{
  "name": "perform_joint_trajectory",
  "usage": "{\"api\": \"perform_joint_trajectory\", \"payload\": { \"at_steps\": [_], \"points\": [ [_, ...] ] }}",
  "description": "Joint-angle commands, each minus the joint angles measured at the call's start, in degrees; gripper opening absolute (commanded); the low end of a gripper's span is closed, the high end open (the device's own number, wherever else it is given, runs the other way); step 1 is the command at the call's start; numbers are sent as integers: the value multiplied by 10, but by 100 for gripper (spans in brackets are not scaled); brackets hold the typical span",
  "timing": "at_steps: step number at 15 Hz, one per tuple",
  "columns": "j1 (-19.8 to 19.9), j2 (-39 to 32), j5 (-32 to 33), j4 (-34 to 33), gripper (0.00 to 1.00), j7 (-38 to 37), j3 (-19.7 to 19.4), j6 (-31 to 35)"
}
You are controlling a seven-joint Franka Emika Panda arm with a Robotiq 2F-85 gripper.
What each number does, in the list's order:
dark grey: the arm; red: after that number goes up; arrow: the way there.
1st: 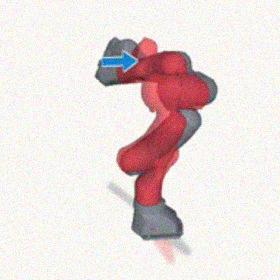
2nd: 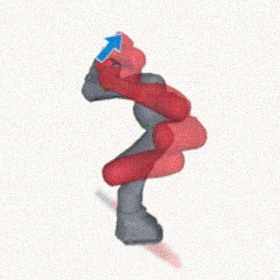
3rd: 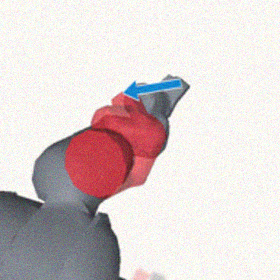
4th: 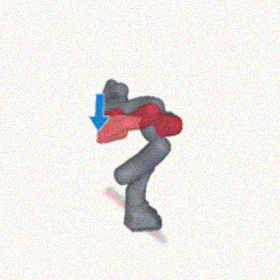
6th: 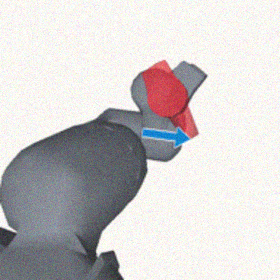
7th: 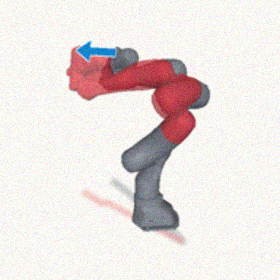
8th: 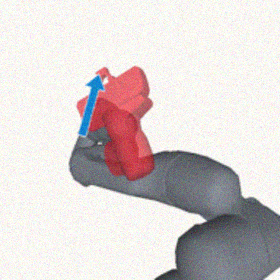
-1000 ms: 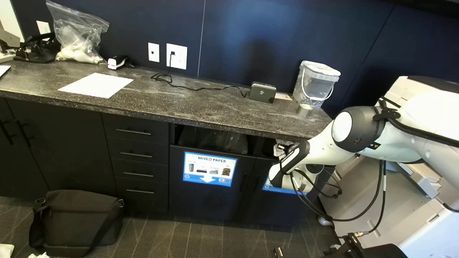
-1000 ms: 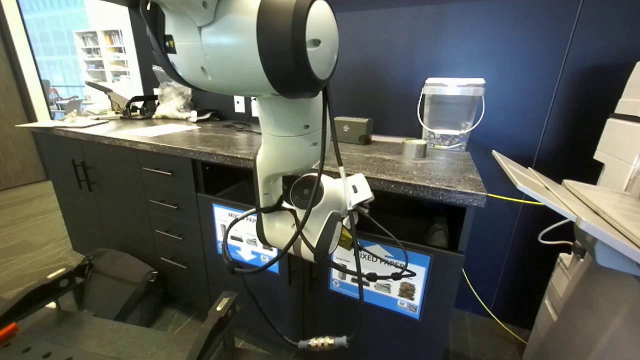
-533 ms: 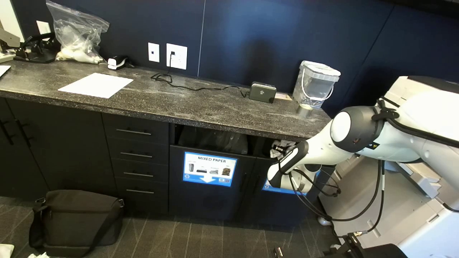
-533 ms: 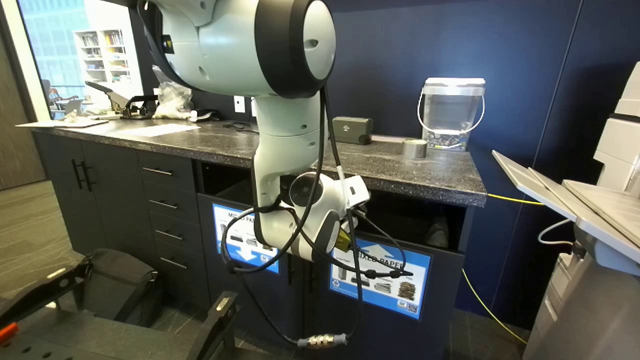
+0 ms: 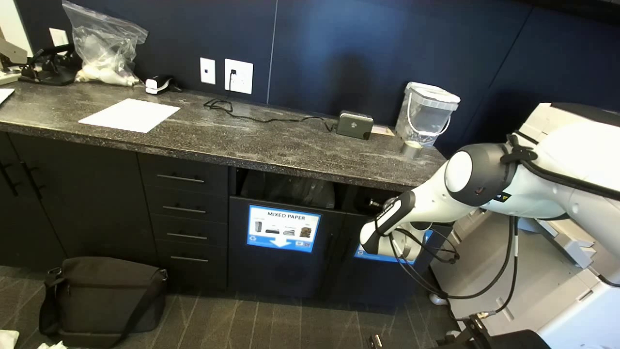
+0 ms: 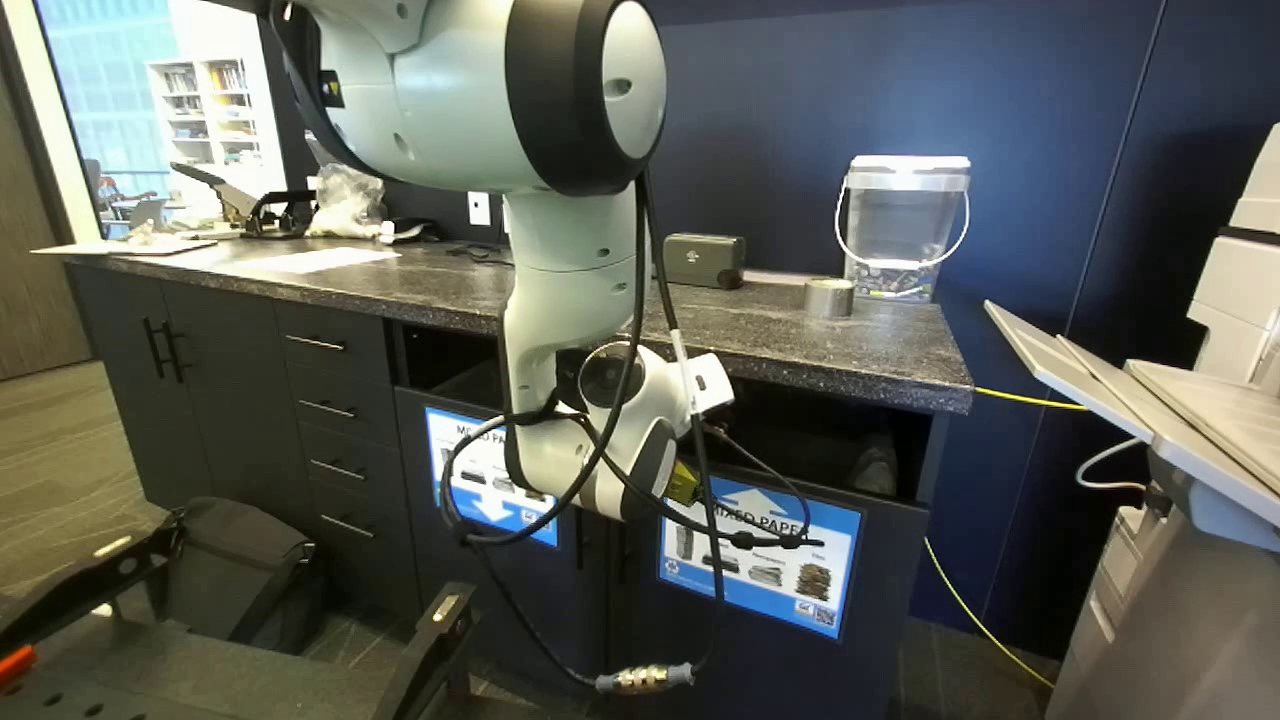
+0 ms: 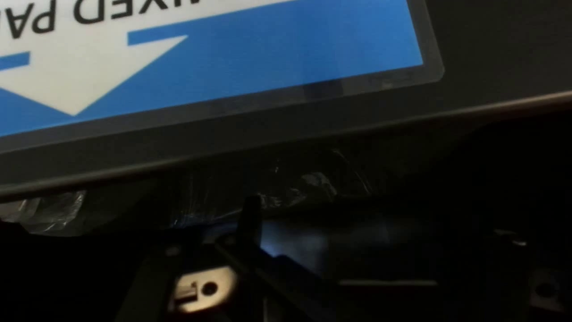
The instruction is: Put the tissues inside the rubbish bin.
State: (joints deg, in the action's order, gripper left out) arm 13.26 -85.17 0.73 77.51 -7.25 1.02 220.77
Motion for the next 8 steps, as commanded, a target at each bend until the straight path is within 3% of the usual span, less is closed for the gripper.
{"api": "perform_joint_trajectory", "payload": {
  "at_steps": [1,5,8],
  "points": [
    [-4,0,31,-7,99,10,-10,7],
    [5,14,81,12,100,14,-16,7],
    [-1,48,79,54,100,24,-32,24]
  ]
}}
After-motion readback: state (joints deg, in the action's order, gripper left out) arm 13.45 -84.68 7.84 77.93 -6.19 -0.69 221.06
